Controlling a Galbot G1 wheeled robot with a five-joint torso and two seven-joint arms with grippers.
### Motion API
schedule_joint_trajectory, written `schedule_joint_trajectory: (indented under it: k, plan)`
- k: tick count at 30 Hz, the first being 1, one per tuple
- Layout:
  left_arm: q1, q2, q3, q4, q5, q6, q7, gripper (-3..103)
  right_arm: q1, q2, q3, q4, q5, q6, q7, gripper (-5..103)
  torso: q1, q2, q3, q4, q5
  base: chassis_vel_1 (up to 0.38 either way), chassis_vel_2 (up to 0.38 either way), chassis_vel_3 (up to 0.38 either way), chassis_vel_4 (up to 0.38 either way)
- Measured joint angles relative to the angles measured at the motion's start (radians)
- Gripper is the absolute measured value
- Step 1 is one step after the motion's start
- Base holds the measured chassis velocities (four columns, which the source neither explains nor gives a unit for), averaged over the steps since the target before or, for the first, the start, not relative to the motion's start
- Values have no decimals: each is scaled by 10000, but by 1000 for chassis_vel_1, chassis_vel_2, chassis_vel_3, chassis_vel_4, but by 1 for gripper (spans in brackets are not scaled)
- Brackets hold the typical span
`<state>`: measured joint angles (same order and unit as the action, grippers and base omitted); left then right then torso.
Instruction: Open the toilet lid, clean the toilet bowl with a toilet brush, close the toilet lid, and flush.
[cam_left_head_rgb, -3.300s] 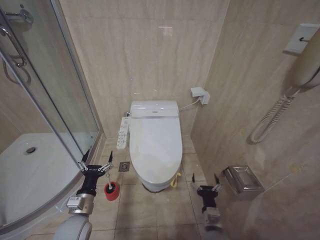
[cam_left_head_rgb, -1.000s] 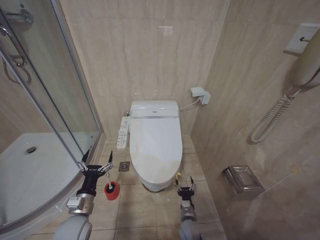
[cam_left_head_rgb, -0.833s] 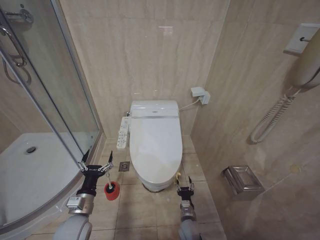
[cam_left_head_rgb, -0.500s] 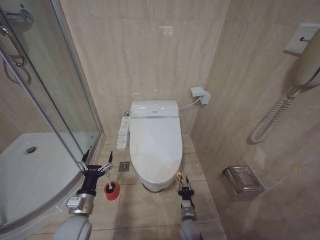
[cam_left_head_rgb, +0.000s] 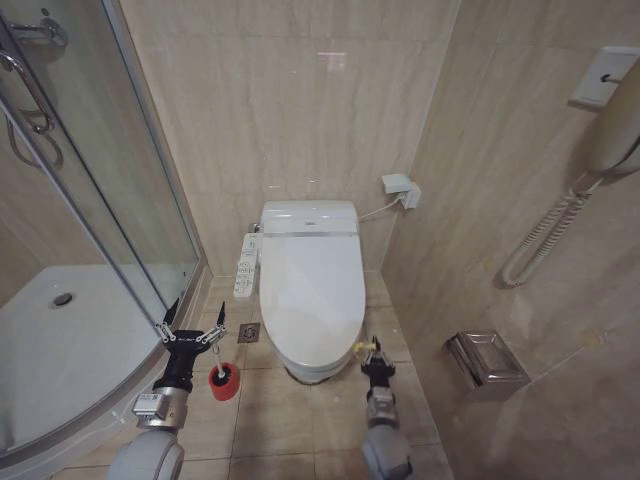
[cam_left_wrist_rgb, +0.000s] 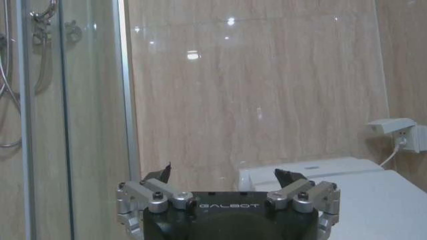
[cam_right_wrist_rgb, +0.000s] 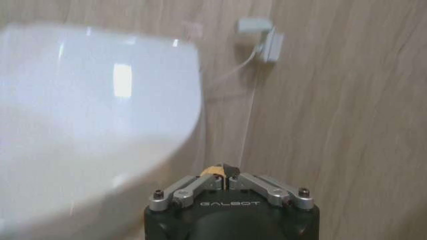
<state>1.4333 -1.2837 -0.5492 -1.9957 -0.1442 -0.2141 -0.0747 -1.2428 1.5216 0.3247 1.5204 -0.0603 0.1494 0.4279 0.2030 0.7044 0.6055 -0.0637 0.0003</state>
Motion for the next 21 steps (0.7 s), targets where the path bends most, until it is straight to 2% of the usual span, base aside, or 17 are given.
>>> schedule_joint_trajectory:
  k: [9,18,21]
  plan:
    - [0,0,0,0,0,0,0,100,-62,-315,545,2437,917,-597,-154,2,0,0,0,-1,-1,0,0,0,0]
    - [0,0,0,0,0,0,0,100,666,-800,828,3429,1585,-1067,-280,2,0,0,0,0,-2,0,0,0,0]
    - [0,0,0,0,0,0,0,100,1459,-1232,929,3453,2048,-1499,-252,2,0,0,0,1,-3,0,0,0,0]
